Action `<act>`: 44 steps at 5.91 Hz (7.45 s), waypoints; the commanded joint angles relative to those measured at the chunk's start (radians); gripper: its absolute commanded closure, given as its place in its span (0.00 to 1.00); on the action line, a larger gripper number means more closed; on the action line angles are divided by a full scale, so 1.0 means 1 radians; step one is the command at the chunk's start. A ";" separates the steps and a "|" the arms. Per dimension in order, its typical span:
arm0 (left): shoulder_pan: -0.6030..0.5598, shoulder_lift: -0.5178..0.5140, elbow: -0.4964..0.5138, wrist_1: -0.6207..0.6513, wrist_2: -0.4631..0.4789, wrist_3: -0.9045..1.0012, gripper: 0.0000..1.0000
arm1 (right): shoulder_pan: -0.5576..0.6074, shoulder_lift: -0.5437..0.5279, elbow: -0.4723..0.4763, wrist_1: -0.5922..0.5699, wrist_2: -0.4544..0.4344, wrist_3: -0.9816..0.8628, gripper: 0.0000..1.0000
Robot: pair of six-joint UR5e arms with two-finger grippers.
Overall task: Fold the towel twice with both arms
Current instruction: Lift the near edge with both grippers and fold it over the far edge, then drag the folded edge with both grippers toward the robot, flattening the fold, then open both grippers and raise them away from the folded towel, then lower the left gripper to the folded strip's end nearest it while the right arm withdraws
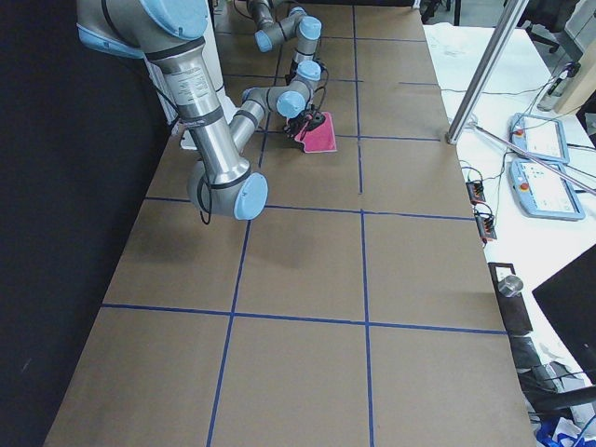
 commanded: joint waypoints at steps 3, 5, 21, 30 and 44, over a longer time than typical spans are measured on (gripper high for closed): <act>-0.035 -0.017 0.075 -0.037 -0.003 0.006 1.00 | 0.020 0.033 -0.088 0.005 0.001 -0.003 1.00; -0.042 -0.020 0.098 -0.052 -0.001 0.004 1.00 | 0.034 0.041 -0.114 0.008 0.001 -0.011 1.00; -0.131 -0.048 0.242 -0.199 -0.035 -0.052 1.00 | 0.128 0.160 -0.309 0.008 0.061 -0.021 1.00; -0.218 -0.036 0.267 -0.347 0.082 0.088 0.00 | 0.210 0.151 -0.334 0.135 -0.113 -0.274 0.00; -0.006 0.055 0.089 -0.302 0.263 0.282 0.00 | 0.998 -0.318 -0.484 0.133 0.132 -1.865 0.00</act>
